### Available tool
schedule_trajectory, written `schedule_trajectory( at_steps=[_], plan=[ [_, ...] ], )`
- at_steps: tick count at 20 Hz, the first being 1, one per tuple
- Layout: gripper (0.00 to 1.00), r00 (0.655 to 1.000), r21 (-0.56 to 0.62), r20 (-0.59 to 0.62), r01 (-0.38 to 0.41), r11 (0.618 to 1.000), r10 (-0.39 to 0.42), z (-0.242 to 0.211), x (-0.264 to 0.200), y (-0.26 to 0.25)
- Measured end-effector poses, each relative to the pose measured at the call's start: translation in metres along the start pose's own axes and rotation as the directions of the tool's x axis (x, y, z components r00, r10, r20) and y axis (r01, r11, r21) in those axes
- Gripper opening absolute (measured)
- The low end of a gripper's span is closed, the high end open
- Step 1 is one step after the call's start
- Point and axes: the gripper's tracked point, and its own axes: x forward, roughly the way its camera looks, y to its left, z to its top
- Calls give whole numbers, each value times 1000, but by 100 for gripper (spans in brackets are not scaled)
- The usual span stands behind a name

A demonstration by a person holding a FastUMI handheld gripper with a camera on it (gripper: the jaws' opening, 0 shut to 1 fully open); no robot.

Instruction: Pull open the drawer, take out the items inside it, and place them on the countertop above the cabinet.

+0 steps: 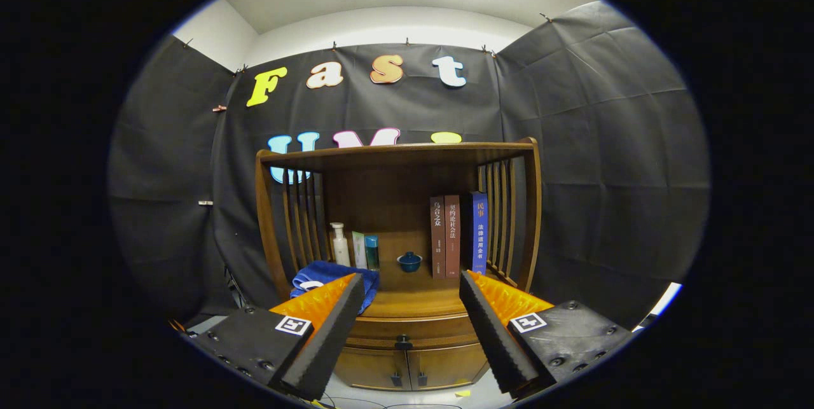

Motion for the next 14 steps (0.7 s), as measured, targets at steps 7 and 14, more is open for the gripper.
schedule_trajectory(
  at_steps=[7,14],
  plan=[
    [98,998,15,-57,-11,1000,12,-42,26,15],
    [98,977,1,-208,-40,999,39,-139,63,36]
  ],
)
